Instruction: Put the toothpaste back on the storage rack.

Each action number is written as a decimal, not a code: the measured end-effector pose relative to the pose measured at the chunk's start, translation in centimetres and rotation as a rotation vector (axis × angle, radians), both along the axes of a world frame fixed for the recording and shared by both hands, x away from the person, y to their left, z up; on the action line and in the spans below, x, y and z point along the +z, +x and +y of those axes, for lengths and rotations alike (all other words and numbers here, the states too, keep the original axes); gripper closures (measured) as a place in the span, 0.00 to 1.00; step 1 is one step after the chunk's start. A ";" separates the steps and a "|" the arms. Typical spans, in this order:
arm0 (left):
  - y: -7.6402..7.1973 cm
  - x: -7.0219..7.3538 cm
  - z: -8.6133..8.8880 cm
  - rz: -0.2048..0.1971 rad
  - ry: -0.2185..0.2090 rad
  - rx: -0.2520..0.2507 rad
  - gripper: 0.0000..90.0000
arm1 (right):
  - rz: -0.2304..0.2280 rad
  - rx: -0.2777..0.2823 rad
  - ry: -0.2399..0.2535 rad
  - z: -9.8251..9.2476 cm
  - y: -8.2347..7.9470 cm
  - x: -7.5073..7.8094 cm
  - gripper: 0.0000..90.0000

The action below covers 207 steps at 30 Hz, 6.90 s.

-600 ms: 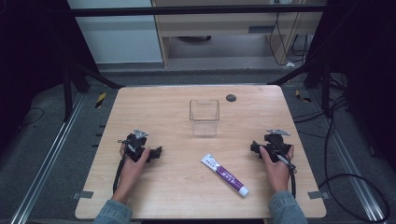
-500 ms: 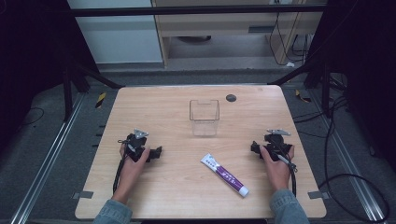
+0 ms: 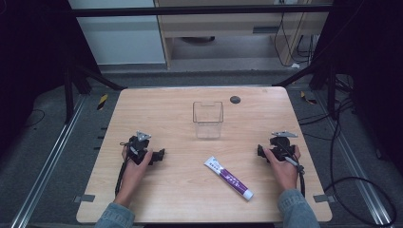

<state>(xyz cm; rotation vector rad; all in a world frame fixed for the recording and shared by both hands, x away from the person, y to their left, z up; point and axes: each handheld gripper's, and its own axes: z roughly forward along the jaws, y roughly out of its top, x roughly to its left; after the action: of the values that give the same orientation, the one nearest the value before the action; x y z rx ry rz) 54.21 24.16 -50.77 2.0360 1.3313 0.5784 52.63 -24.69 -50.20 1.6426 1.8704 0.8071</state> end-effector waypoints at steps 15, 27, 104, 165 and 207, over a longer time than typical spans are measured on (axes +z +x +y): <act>0.0 0.0 0.0 0.001 0.000 -0.002 0.00 | 0.024 0.343 -0.070 4.9 -7.9 5.6 0.33; 0.1 0.0 0.0 0.000 0.001 0.001 0.00 | 0.140 0.489 -0.097 8.3 -8.5 5.5 0.49; 0.4 0.0 0.0 -0.003 -0.004 -0.005 0.00 | 0.361 0.613 -0.209 16.5 -4.3 2.9 0.70; 0.4 0.0 -0.1 -0.005 -0.002 -0.005 0.00 | -0.041 0.354 0.067 5.7 -2.2 12.0 0.88; 0.4 0.0 0.0 -0.004 -0.001 -0.006 0.00 | -0.196 0.284 0.108 7.0 -0.2 13.0 0.88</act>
<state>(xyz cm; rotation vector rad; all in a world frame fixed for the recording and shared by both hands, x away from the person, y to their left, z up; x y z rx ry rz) 54.63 24.12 -50.79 2.0365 1.3218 0.5789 52.46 -17.70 -37.20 1.3193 1.9715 1.1605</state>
